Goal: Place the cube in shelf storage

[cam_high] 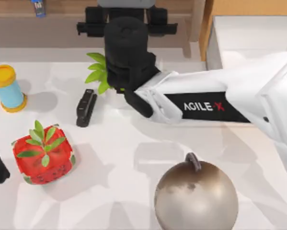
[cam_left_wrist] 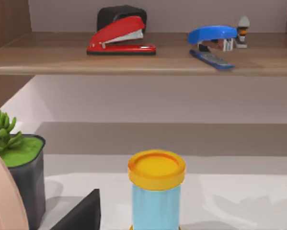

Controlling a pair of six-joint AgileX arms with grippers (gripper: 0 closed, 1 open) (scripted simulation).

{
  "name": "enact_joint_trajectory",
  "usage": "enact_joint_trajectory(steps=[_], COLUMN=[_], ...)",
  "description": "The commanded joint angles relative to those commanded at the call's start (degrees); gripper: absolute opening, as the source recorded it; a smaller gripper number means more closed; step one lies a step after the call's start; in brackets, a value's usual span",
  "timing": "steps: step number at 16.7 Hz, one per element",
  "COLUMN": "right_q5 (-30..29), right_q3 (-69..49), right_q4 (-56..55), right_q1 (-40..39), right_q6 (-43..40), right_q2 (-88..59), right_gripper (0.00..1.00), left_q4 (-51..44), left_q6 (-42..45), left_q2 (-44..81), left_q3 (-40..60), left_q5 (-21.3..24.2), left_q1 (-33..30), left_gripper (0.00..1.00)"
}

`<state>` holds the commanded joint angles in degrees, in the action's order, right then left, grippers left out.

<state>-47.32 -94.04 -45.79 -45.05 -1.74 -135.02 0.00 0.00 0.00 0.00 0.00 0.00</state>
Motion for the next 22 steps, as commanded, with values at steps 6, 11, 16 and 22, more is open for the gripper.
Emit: enact_joint_trajectory(steps=[6,11,16,22], right_q5=[3.7,6.1,6.2,6.2], right_q3=[-14.8,-21.3,-21.4,-21.4], right_q4=[7.0,11.1,11.2,11.2], right_q1=[3.8,5.9,6.0,6.0], right_q6=[0.1,-0.2,-0.2,-0.2], right_q2=[-7.6,-11.6,-11.7,-11.7], right_gripper=[0.00,0.00,0.08,0.53], left_q4=[0.0,0.0,0.0,0.0], left_q6=[0.0,0.0,0.0,0.0], left_q2=[0.0,0.0,0.0,0.0], left_q3=[0.0,0.0,0.0,0.0], left_q5=[0.0,0.0,0.0,0.0], left_q1=[0.0,0.0,0.0,0.0], left_gripper=[1.00,1.00,1.00,1.00])
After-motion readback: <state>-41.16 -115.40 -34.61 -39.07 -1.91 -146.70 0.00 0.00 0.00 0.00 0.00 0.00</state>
